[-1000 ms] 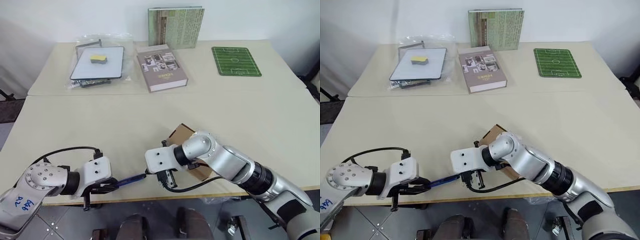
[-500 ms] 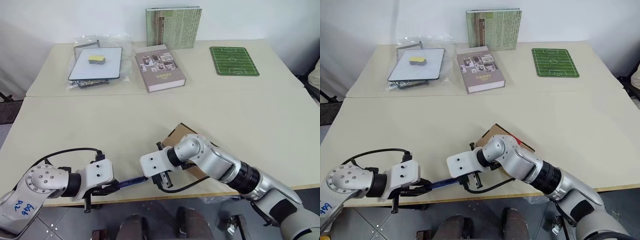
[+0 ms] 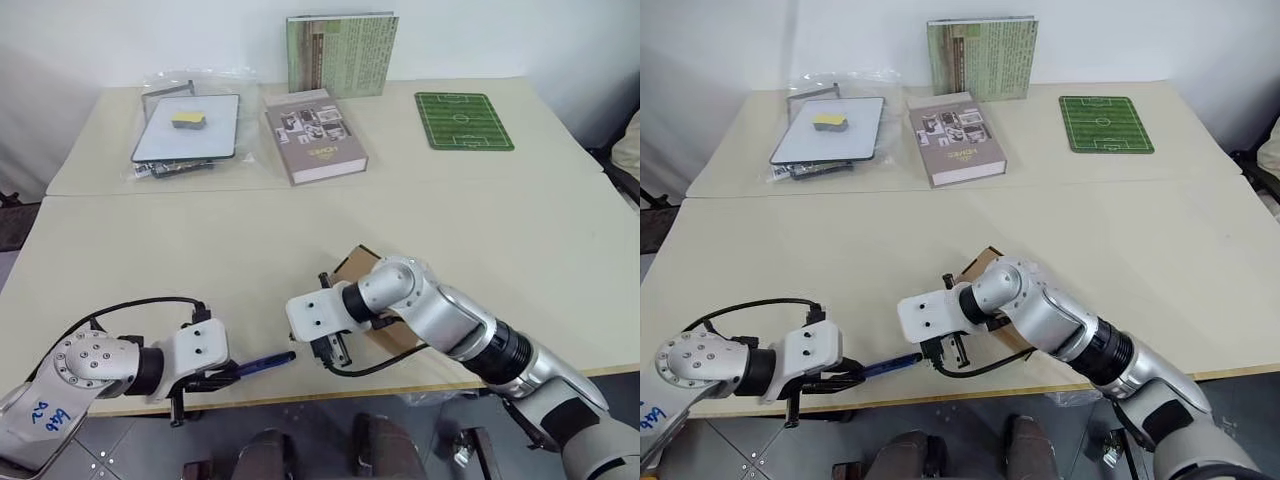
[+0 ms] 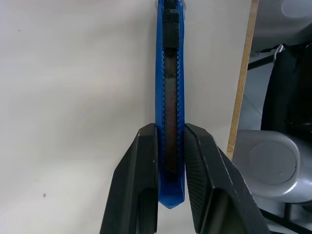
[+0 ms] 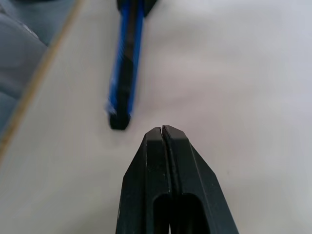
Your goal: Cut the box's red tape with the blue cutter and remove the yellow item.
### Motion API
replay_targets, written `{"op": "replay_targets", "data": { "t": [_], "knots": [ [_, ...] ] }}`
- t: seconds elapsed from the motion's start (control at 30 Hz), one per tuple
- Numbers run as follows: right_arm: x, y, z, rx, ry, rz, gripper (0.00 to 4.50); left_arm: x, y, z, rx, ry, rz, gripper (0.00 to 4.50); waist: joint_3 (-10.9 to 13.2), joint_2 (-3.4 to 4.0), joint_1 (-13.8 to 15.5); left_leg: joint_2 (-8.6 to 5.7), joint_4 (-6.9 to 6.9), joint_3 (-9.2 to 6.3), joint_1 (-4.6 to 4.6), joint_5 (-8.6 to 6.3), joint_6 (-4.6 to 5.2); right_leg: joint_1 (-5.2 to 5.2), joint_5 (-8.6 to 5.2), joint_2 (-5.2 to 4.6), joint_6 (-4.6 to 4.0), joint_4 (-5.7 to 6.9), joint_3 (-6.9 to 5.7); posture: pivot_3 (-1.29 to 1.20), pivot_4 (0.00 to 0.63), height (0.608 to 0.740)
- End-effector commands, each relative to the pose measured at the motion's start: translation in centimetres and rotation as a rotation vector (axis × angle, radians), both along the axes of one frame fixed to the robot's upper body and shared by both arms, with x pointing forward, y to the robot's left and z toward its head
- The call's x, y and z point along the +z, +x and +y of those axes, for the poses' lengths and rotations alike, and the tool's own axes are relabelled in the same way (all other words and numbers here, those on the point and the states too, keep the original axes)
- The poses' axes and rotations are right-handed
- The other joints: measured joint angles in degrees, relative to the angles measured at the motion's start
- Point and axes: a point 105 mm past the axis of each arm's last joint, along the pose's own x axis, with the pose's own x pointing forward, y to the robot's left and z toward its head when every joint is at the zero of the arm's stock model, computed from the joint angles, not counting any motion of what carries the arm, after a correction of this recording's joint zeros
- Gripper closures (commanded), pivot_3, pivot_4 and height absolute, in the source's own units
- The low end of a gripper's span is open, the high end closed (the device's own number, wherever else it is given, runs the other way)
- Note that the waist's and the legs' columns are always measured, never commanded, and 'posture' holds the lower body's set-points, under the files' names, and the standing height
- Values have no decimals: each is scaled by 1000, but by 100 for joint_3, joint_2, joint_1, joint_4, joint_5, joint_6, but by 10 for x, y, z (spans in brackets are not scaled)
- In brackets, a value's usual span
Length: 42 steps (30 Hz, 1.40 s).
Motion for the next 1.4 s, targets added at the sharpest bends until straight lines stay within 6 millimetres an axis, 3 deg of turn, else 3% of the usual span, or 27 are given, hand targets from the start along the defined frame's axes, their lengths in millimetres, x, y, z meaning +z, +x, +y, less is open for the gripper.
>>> {"op": "replay_targets", "data": {
  "t": [0.03, 0.57, 0.8, 1.4],
  "knots": [
    [2, -11, -1, 35, 8, 11, 4461, 1, -2, -4, -20, -2, -7, 3870, 0, 0, 0, -1, 0, 1, -1, 0, 0, 0, 0, 0, 0, -1, 0, 0, 150, 740],
    [-27, -7, 10, 38, -36, 12, 4461, 3, -2, -7, -24, -5, -12, 3870, 0, 0, -4, -1, 2, 3, 7, 0, -1, 1, 0, -1, -1, 10, 3, 0, 150, 740],
    [-34, -15, 22, 70, -31, 30, 4461, 2, -1, -8, -17, -12, -17, 3870, -1, 0, -7, 0, 3, 2, 10, 1, -1, 0, -2, -1, -3, 17, 3, 0, 150, 740],
    [-35, -20, 41, 101, -4, 47, 4461, 1, 0, -10, -13, -21, -24, 3870, -1, 0, -7, -1, 4, 2, 16, 1, -2, 1, -2, -2, -4, 27, 7, 0, 150, 740]
  ]
}}
